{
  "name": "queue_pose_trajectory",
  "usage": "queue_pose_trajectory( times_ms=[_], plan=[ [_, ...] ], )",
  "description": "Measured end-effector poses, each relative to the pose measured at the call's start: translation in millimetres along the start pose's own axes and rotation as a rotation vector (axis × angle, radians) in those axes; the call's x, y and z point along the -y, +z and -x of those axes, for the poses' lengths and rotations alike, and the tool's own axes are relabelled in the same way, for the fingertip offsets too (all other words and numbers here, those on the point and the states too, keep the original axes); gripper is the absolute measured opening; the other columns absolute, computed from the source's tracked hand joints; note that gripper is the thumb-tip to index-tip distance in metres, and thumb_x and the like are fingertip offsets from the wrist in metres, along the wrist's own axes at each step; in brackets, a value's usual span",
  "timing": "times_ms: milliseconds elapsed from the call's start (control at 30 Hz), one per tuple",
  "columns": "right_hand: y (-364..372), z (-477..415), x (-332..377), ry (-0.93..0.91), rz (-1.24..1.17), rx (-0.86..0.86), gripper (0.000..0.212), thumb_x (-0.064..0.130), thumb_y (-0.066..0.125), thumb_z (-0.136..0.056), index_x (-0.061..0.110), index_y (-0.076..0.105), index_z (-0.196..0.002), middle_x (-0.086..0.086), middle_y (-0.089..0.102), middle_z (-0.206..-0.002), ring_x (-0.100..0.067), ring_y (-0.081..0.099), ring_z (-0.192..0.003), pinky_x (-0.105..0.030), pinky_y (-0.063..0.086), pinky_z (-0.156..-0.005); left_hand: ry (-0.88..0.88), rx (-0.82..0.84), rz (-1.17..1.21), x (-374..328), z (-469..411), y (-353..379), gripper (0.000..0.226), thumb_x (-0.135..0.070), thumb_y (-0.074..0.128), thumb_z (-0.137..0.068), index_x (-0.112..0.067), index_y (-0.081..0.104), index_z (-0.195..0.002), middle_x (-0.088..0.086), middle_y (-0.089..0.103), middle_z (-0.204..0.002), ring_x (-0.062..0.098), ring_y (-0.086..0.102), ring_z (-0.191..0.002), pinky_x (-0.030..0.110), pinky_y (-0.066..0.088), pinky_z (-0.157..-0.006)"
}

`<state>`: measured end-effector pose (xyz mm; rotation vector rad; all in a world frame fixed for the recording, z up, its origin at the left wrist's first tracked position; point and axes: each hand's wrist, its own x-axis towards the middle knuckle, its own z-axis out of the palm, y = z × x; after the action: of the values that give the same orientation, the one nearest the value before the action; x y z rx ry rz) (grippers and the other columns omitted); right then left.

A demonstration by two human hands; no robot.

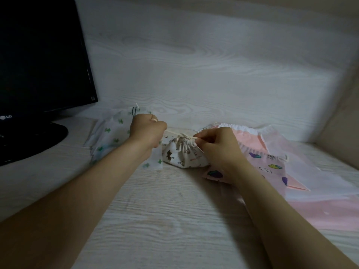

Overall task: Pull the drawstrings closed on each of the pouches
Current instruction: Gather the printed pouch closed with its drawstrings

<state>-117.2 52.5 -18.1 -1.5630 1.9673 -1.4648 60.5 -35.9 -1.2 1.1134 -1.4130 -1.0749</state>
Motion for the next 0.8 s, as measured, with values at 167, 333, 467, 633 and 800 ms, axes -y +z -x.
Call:
queue_pose_trajectory(
  times_ms=[167,333,467,633,800],
  plan=[
    [-0.2,6.2,10.5,-0.048,0.21,-0.059,0.016,0.007,0.065,-0.088,0.014,0.08,-0.09,0.006,0.072,-0.078,-0.011,0.068,-0.079,-0.019,0.048,-0.064,0.038,0.027,-0.092,1.4,-2.0,1.1,0.051,0.013,0.049,-0.074,-0.026,0.022,-0.057,-0.009,0.019,-0.056,0.015,0.017,-0.054,0.029,0.015,-0.057],
    [-0.3,1.8,7.4,0.175,-0.069,-0.053,0.032,0.016,0.059,-0.077,-0.013,0.064,-0.089,-0.019,0.069,-0.071,-0.02,0.06,-0.066,-0.035,0.046,-0.061,0.173,0.0,-0.276,7.1,-3.5,-1.2,0.046,0.013,0.043,-0.07,-0.025,0.021,-0.056,-0.008,0.019,-0.057,0.018,0.018,-0.062,0.032,0.012,-0.06],
    [1.0,-0.5,3.9,0.224,-0.208,-0.073,0.054,0.021,0.056,-0.072,-0.021,0.056,-0.107,-0.031,0.057,-0.074,-0.023,0.049,-0.069,-0.039,0.039,-0.063,0.355,-0.073,-0.47,10.8,-3.1,0.6,0.04,0.008,0.049,-0.074,-0.018,0.027,-0.053,-0.003,0.03,-0.058,0.023,0.028,-0.057,0.028,0.021,-0.057],
    [1.1,9.3,5.1,-0.114,0.114,-0.097,0.011,0.013,0.049,-0.1,0.008,0.059,-0.098,0.001,0.065,-0.079,-0.013,0.059,-0.069,-0.021,0.041,-0.056,0.567,-0.173,-0.785,21.1,1.3,0.9,0.031,-0.016,0.058,-0.092,-0.019,0.045,-0.064,0.002,0.055,-0.067,0.029,0.055,-0.064,0.029,0.027,-0.052],
    [10.9,13.2,8.3,-0.249,0.028,-0.132,0.007,0.017,0.038,-0.109,0.012,0.043,-0.11,-0.002,0.058,-0.078,-0.009,0.053,-0.065,-0.03,0.034,-0.057,0.663,-0.051,-0.629,25.4,0.3,-2.5,0.035,-0.055,0.048,-0.101,-0.026,0.053,-0.081,-0.01,0.061,-0.08,0.017,0.059,-0.074,0.033,0.045,-0.063]
  ],
)
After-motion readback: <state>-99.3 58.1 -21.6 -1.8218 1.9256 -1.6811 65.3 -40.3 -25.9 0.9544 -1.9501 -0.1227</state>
